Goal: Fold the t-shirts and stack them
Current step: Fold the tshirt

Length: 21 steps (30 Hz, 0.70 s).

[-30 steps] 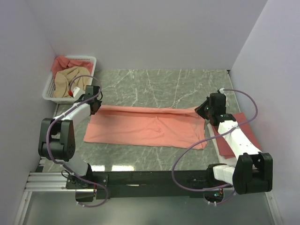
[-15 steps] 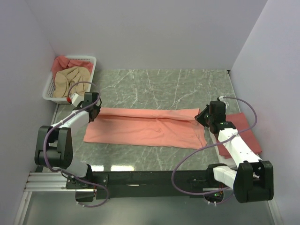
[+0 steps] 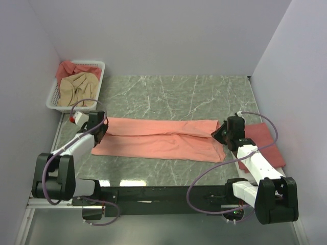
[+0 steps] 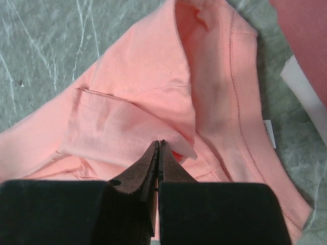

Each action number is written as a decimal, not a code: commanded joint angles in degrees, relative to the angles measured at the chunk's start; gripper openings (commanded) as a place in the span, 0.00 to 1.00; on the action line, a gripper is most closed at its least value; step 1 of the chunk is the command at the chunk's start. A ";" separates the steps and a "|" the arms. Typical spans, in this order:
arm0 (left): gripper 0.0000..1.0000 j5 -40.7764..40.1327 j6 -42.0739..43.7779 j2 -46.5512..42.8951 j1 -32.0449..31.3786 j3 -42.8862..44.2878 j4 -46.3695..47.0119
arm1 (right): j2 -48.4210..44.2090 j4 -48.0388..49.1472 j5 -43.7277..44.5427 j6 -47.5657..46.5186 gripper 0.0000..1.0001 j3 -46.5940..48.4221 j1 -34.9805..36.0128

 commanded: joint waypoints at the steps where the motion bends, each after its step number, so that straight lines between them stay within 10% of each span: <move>1: 0.31 0.06 -2.63 -5.74 0.22 -3.24 2.37 | -1.51 3.12 -0.01 -0.42 0.00 -0.84 -0.15; 21: 0.23 0.05 -5.01 0.84 -0.21 2.29 -3.79 | -2.91 2.52 -1.59 -1.12 0.09 -2.69 -0.32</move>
